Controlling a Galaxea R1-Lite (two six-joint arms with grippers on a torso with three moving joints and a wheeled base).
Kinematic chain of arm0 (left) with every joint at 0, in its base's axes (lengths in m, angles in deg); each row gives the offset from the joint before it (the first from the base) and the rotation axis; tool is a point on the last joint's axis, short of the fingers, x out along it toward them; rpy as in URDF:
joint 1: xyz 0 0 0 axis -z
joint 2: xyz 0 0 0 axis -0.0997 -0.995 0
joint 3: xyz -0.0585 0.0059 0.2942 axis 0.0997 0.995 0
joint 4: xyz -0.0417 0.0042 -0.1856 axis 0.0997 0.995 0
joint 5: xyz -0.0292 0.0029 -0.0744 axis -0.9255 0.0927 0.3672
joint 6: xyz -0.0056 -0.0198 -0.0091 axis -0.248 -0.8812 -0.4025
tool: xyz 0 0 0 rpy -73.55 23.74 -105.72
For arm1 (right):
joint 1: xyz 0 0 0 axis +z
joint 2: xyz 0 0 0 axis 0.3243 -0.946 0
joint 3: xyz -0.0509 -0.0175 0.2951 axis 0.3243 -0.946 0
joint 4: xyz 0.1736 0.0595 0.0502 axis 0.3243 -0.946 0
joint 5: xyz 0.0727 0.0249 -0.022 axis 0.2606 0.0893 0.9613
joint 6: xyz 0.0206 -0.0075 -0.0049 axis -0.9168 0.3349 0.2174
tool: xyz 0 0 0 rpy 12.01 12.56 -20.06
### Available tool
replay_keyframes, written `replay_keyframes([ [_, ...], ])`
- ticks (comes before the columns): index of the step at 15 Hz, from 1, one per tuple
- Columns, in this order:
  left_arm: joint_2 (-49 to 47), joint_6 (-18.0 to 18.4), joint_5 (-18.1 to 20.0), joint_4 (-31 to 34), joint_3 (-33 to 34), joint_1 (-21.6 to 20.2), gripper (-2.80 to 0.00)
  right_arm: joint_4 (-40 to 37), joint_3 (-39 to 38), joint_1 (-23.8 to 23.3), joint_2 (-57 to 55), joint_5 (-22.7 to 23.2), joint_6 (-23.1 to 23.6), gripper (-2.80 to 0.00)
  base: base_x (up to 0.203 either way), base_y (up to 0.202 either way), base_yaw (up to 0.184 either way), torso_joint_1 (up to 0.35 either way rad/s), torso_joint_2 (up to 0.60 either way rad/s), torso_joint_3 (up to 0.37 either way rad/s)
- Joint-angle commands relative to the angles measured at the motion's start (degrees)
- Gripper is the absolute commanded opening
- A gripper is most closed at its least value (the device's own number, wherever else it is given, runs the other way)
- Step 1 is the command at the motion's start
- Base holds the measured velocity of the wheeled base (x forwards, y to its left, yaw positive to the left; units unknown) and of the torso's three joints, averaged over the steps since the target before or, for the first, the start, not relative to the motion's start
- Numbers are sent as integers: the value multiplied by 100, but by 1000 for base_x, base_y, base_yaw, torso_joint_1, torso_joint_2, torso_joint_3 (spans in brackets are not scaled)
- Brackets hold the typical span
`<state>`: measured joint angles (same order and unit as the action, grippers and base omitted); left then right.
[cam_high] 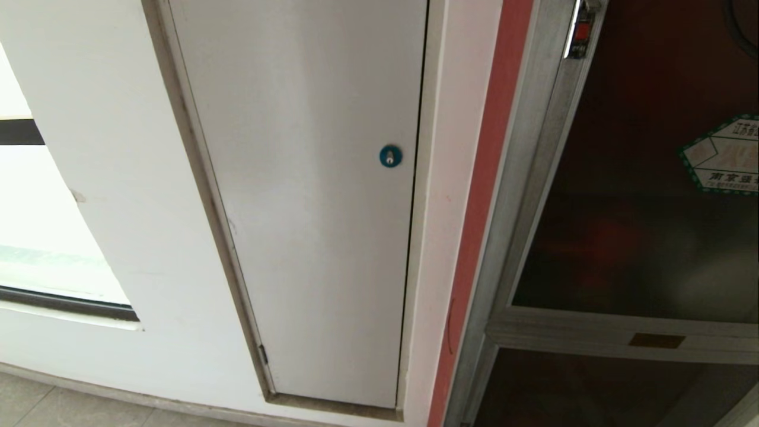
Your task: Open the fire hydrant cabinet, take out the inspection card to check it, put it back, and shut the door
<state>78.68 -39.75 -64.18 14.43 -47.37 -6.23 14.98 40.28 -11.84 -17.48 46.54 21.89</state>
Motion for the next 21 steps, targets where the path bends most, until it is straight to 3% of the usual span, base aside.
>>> replay_keyframes([
  [1, -6, 0, 0, 1, 9, -2, -280, 15, 4, -74, -140, 13, 1, -280, 0, 0, 0, 0, 0, 0],
  [16, -6, 0, 0, 1, 9, -2, -280, -51, 54, -312, -290, -6, 19, -280, 0, 0, 0, 0, 0, 0],
  [21, -6, 0, 0, 1, 9, -2, -280, -826, -18, 185, 611, 37, -105, -280, 0, 0, 0, 0, 0, 0],
])
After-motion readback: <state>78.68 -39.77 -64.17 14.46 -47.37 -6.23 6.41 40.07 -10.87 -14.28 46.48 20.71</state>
